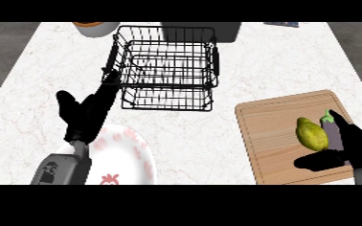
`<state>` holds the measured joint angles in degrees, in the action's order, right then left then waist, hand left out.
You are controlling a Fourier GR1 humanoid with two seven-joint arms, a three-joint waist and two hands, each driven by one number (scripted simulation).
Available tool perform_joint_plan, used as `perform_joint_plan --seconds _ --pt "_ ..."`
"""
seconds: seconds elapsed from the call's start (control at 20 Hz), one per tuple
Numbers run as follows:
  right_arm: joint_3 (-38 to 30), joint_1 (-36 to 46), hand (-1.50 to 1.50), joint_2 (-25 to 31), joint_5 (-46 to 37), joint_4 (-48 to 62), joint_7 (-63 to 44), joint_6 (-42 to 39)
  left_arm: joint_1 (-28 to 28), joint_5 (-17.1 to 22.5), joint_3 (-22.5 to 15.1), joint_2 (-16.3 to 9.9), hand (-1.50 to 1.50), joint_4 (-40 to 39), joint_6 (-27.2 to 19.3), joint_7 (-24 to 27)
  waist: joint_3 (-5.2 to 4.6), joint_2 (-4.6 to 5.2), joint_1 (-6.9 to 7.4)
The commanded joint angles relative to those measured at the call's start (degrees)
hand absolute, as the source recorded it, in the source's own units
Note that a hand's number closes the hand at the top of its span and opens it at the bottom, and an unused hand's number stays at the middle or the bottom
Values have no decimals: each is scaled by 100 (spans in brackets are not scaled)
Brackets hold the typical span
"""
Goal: Pick the pear from the cutting board and place it in the tiered basket
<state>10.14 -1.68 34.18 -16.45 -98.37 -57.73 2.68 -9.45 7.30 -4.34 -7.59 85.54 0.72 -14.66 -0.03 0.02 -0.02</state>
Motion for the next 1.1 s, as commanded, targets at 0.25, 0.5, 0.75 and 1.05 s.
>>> perform_joint_plan --seconds 0.25,0.5,0.75,1.05 --pt "-661 73 -150 -517 -377 404 428 -330 -43 74 200 122 0 -139 309 148 3 -2 -6" --pt "-846 -224 -150 -754 -640 848 1151 -220 380 -184 -5 241 0 362 174 77 4 -6 -3" --pt "-1069 371 -150 -1029 -771 1814 1403 -273 181 -40 246 101 0 142 467 112 4 0 13" --pt "-1250 462 -150 -1388 -1029 2314 1801 -3 -17 -146 405 168 0 -200 385 171 4 1 6"
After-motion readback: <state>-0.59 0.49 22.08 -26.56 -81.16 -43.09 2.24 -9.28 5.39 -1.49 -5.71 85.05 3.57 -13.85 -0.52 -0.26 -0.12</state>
